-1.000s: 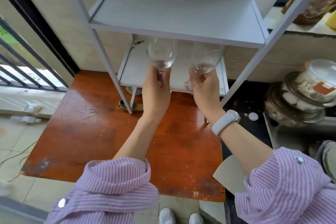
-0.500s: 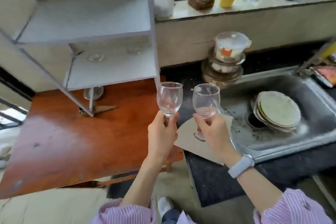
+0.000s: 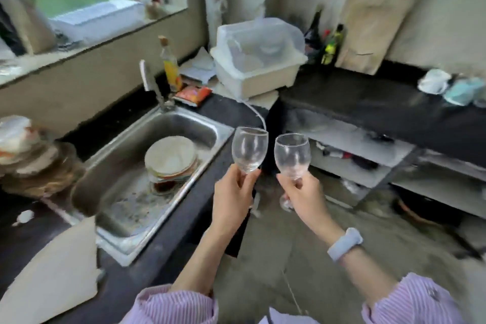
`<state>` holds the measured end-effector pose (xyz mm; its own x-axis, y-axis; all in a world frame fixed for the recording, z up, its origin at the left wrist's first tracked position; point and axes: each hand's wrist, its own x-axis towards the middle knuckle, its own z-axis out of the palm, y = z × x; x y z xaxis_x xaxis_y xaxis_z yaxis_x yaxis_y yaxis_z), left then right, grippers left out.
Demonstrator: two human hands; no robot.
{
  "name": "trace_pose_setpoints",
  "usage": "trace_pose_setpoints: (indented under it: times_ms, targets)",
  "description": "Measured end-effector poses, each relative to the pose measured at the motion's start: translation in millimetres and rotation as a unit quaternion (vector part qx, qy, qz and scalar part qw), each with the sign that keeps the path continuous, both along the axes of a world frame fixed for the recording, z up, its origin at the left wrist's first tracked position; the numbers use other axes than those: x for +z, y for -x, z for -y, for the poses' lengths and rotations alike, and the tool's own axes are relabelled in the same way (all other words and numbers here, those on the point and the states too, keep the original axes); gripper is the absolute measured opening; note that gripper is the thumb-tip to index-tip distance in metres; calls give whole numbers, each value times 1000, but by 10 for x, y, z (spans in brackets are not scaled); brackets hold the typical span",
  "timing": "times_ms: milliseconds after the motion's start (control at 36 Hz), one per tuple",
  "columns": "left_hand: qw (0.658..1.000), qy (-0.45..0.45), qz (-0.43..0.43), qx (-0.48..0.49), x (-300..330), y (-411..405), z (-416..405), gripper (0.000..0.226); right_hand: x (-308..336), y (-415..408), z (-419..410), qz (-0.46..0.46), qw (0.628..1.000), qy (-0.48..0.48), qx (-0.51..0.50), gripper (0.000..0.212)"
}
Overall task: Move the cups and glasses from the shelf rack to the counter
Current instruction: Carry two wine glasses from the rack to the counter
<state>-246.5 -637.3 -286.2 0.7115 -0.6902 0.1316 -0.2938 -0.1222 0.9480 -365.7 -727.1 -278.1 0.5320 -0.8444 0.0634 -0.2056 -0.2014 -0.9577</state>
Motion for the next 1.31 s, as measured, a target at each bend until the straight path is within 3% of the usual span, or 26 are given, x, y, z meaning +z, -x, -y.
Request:
trace_pose_setpoints:
  times_ms: [56,333,500,667,1028,1250,1306]
  targets:
    - [998,1,-18,-52,24,327,441,31,2,401,335,-5,998,7,-56,20]
    - [968,-25,47,-245,89,1554,2252,35,-188,2002,1546,-8,967,-10,-254,9]
    - [947,-43,34,-316,1,2092,3380,36,-265,2594,2379,-23,941,-15,-337,21]
    - [922,-53,2,-384,-113,2331,4693,22,-316,2849,3621,-41,925,-16,-377,19]
    - [905,-133,-54,-400,-333,2637,6932,14,-581,3223,5697,-47,918,-97,-382,13]
    - [916,-181,-55,-354,-810,2771,7915,15,-991,3442,6804,-92,922,-119,-357,6]
    - [924,-192,-45,-329,-948,2824,8181,17,-1117,3478,7128,-124,921,-99,-355,14]
